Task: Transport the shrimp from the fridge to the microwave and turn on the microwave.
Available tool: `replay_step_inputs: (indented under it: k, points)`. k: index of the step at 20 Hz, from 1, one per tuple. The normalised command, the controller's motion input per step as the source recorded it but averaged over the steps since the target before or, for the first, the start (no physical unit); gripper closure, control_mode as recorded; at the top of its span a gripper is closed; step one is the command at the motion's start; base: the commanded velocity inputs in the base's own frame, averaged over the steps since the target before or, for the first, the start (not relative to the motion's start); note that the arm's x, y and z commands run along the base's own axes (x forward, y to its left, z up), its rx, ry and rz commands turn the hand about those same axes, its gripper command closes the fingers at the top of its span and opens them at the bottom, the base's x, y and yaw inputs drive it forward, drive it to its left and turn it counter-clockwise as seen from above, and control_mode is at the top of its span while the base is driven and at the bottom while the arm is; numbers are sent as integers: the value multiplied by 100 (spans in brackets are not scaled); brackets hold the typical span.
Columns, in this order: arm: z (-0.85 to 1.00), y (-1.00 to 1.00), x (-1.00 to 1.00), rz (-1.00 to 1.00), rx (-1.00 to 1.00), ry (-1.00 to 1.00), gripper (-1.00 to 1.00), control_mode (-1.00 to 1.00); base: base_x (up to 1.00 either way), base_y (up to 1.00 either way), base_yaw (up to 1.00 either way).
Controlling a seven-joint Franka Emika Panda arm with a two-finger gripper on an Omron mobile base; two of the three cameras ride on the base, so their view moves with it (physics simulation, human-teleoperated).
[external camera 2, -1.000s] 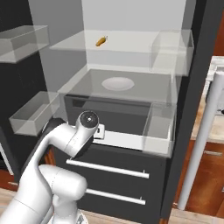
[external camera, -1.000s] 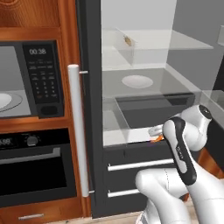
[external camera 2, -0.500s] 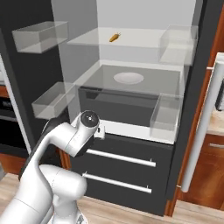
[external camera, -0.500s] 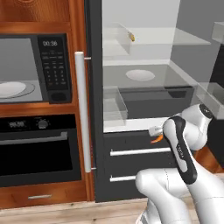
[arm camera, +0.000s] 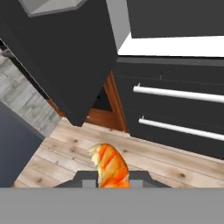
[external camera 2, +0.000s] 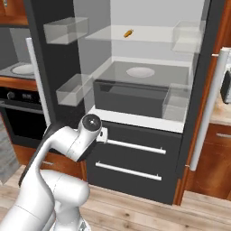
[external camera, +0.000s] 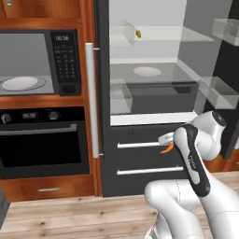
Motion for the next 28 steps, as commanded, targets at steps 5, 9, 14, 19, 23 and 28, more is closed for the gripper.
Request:
replay_step_inputs:
  k: [5,9,14,19,23,28]
  points:
    - [0,0,0,0,0,0,100,100,-21,54,0]
    - [0,0,0,0,0,0,100,100,-13,67,0]
    - [0,0,0,0,0,0,100,100,-5,68,-1]
    - [0,0,0,0,0,0,100,100,0,66,-3]
    - [0,0,0,0,0,0,100,100,4,70,-2]
    - [0,0,0,0,0,0,100,100,31,61,0]
